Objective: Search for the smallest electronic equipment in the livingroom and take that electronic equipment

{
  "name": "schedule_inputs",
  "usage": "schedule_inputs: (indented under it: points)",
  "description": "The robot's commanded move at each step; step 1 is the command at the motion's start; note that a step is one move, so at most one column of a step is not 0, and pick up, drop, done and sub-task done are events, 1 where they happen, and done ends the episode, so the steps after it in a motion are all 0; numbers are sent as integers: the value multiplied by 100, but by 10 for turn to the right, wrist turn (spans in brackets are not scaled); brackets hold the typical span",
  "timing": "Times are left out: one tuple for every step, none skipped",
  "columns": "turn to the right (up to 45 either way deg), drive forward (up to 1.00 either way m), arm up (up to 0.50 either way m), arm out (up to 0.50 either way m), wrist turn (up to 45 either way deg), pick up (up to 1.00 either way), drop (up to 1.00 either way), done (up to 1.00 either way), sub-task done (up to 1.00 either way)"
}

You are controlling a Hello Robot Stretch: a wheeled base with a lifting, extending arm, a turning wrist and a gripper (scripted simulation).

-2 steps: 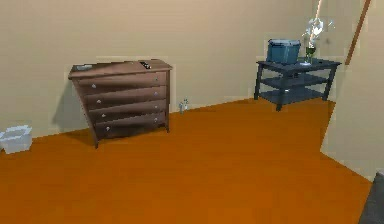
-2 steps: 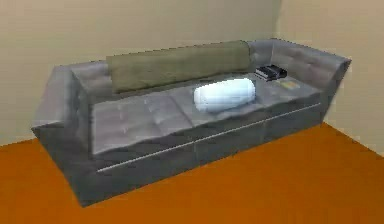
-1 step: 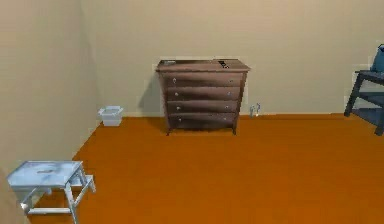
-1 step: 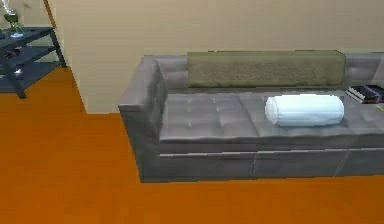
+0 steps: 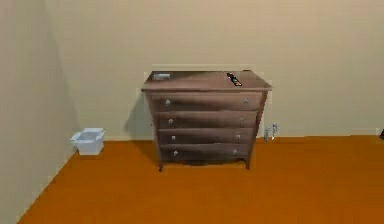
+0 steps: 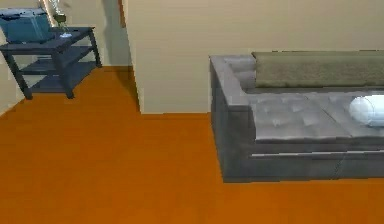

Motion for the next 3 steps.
schedule_inputs:
  points:
    - [-30,0,0,0,0,0,0,0,0]
    - [0,100,0,0,0,0,0,0,0]
    - [-90,0,0,0,0,0,0,0,0]
